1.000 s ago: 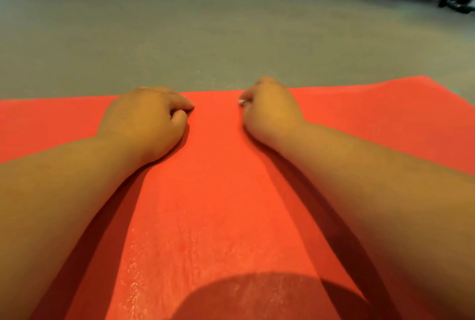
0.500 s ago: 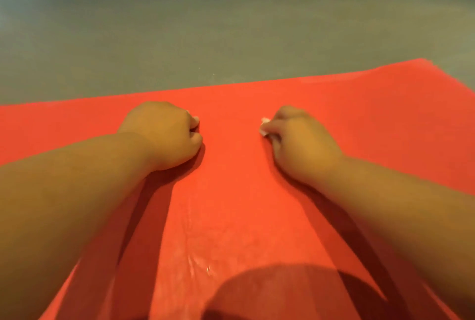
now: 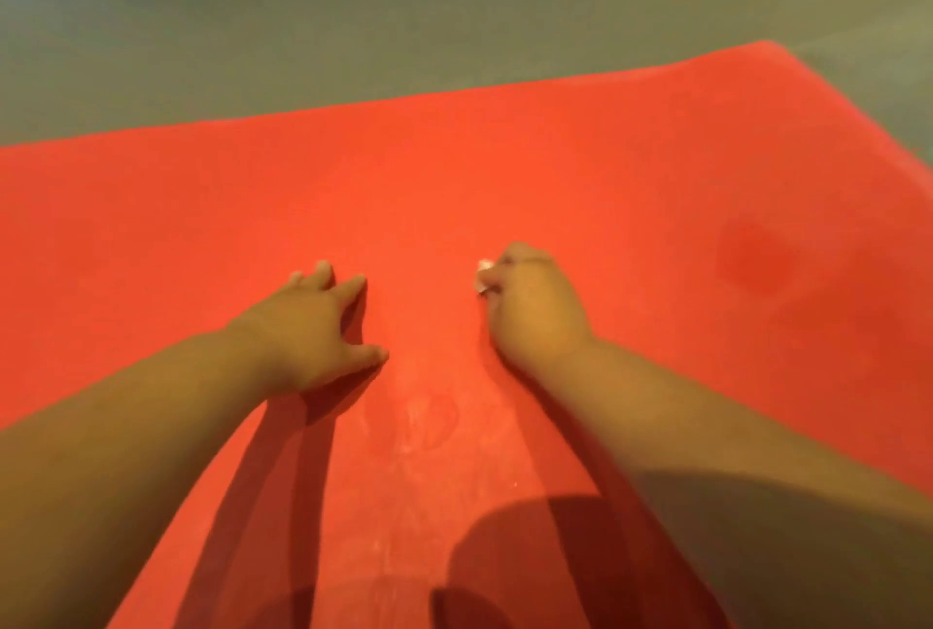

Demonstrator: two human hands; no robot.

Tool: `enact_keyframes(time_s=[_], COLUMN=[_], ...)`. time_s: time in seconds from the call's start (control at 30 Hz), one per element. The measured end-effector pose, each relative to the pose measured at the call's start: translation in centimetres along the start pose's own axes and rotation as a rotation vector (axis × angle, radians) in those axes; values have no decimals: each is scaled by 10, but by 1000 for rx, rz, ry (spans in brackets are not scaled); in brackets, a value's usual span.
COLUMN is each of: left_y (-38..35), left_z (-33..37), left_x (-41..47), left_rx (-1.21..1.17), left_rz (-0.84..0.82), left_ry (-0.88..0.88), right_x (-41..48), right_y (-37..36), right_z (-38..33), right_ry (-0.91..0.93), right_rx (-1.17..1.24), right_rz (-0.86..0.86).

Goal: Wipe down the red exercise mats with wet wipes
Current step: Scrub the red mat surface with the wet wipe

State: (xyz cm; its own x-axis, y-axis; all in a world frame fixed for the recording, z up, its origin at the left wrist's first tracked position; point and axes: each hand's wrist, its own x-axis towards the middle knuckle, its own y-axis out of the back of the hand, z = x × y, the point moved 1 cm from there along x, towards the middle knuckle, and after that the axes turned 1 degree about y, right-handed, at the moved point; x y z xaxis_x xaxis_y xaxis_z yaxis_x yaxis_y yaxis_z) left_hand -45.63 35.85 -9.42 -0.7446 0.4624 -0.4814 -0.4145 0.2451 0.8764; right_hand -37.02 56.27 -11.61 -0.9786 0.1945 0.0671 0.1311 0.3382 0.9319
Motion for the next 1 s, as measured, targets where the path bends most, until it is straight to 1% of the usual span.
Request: enact_keyframes(time_s=[0.07, 0.13, 0.17, 0.2, 0.23, 0.27, 0.37, 0.4, 0.43, 0.47, 0.6, 0.63, 0.67, 0.7, 0.73, 0.77, 0.83, 0.87, 0.9, 0.93, 1.0], left_y=[-4, -7, -9, -12, -15, -17, -21, -20, -18, -16, -6, -5, -5, -6, -6, -7, -6, -5, -3, -1, 4], left_z=[-4, -3, 0, 3, 6, 11, 26, 32, 38, 44, 82, 95, 108, 122, 135, 151, 179, 194, 207, 218, 234], left_x=[-13, -24, -29, -33, -38, -42, -52, -53, -56, -58, -71, -75, -80, -84, -88, -93, -98, -102, -108, -112, -118], left_rx=[26, 51, 61, 69, 77, 84, 109, 120, 130, 135, 135, 131, 116, 79, 17, -81, -423, -624, -801, -924, -991], left_rz=[-74, -116, -135, -149, -151, -148, -161, -173, -188, -198, -190, -176, -156, -131, -105, -89, -130, -178, -223, -250, -242], left_ry=[-52, -97, -107, -109, -109, -108, -102, -96, -91, -84, -89, -113, -150, -197, -244, -287, -310, -302, -290, -274, -265], right_x=[-35, -63, -70, -73, -74, -76, -95, -103, -111, -121, -181, -195, -207, -215, -218, -221, -223, -225, -227, -229, -233], right_y=[-13, -11, -5, 2, 9, 17, 42, 43, 40, 37, 35, 37, 42, 47, 53, 60, 76, 85, 93, 100, 113], right_z=[-42, -55, -49, -35, -17, 5, 63, 68, 65, 56, 26, 26, 30, 33, 37, 43, 53, 56, 58, 59, 59], right_ry=[172, 304, 320, 294, 232, 130, -258, -330, -343, -303, 22, 52, 31, -48, -170, -315, -586, -680, -728, -741, -719], right_rx=[97, 140, 140, 145, 143, 123, 65, 43, 33, 39, 88, 111, 162, 275, 440, 627, 968, 1115, 1218, 1279, 1351], right_rz=[-80, -142, -174, -193, -178, -126, 115, 143, 130, 94, -82, -119, -151, -163, -153, -108, 18, 64, 89, 100, 113])
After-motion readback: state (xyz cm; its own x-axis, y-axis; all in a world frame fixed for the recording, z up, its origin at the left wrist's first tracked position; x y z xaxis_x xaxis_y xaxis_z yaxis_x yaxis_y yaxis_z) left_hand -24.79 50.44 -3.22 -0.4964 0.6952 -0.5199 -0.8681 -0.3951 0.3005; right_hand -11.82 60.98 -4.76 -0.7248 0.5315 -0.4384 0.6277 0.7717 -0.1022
